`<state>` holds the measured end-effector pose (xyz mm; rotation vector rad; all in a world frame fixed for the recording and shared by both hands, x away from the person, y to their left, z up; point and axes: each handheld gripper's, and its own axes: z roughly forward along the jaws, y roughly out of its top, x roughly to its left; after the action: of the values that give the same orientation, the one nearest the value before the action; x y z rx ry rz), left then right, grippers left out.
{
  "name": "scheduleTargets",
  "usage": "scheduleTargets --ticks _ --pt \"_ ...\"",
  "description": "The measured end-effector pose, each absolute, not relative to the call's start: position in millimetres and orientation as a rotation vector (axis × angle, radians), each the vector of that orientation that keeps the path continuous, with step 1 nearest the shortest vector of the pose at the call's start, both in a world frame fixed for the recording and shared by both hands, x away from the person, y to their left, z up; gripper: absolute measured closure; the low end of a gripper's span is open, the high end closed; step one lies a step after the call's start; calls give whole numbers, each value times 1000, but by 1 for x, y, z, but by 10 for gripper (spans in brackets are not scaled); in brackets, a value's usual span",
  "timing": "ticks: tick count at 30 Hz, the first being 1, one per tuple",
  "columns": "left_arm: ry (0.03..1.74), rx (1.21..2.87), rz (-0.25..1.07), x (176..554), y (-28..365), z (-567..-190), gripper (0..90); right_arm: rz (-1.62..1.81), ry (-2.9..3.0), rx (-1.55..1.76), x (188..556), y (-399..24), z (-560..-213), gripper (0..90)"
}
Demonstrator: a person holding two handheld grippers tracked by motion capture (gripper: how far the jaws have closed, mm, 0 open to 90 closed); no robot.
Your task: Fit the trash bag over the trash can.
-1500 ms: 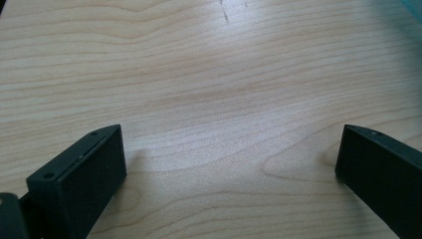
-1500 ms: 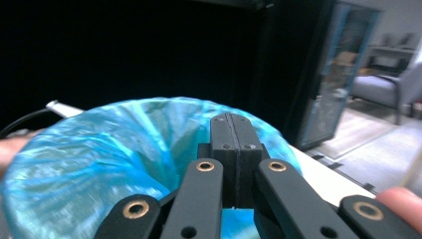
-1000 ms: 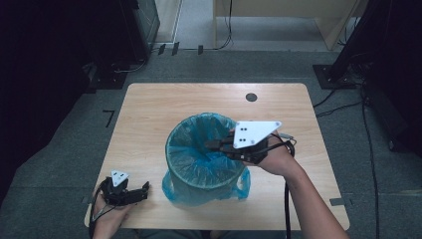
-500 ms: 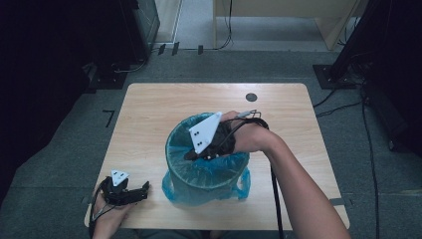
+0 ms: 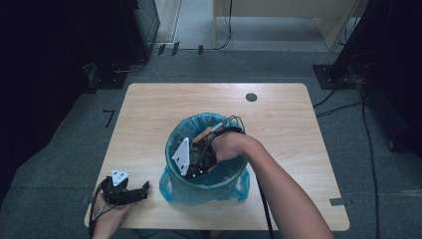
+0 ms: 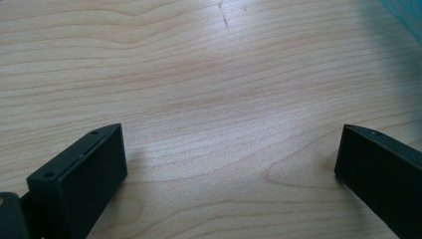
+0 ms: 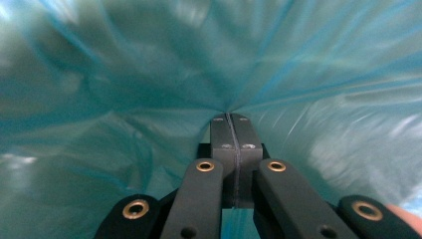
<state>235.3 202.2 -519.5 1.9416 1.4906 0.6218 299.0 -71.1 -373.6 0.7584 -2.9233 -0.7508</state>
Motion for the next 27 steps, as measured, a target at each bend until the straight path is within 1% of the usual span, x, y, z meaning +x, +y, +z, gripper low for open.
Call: scheduleTargets --ticks 10,13,16,21,27 --pt "1491 1944 621 235 202 -519 0 -678 -2895 655 306 -67 -400 900" --pt "1490 1944 621 235 202 -519 0 -658 -2898 650 306 -67 -403 900" --pt "1490 1944 621 235 202 -519 0 -693 -2901 664 304 -68 -397 900" --pt "1490 1944 621 235 202 -519 0 -788 -2902 726 296 -70 -374 900" --pt "1490 1944 621 235 202 -519 0 -795 -2937 792 285 -83 -351 900"
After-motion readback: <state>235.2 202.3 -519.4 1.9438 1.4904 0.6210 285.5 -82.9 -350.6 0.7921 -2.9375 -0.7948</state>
